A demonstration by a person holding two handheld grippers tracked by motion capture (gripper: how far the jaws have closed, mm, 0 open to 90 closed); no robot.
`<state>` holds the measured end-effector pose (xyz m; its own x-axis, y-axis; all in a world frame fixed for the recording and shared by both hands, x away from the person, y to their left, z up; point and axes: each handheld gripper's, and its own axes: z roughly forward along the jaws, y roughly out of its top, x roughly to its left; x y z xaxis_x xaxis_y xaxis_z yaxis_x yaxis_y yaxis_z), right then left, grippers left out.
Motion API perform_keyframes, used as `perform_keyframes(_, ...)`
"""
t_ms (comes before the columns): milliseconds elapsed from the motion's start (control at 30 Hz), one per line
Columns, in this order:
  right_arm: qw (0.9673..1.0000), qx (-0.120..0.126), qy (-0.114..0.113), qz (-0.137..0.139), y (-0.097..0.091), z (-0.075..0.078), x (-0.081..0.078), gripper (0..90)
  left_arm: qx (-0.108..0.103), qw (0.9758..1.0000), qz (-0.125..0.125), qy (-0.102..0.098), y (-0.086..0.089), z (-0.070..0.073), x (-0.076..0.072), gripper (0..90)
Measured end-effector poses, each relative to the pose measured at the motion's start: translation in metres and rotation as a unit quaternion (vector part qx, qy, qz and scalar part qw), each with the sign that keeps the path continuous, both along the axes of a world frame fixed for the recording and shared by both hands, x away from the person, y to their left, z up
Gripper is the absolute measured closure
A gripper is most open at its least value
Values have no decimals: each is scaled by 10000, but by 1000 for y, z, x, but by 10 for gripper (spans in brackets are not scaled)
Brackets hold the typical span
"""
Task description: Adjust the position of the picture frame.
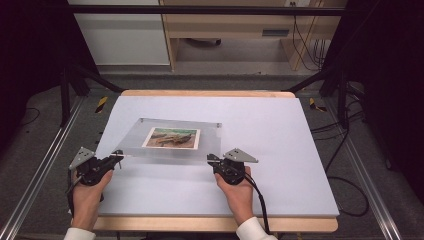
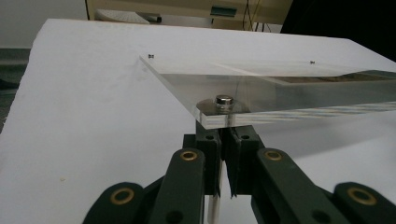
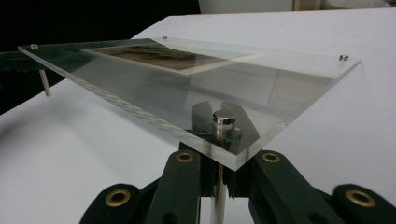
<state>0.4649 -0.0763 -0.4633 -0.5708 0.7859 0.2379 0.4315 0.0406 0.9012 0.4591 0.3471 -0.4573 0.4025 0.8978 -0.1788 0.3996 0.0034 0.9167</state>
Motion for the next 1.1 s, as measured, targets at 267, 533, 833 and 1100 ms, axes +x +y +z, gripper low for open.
perform_keyframes(267,9999,-1,105,37,0,0,1,847,-36,10000,-20,20,2,-2,3,779)
perform_keyframes(533,9998,-32,165,46,0,3,2,847,-98,9999,-49,-1,2,-5,11,728)
perform_keyframes(833,9999,-36,152,24,1,3,2,847,60,9997,-232,5,-2,-2,16,834)
perform_keyframes(1100,9998,-93,172,-78,2,2,0,846,131,9997,-169,122,-3,-2,16,834)
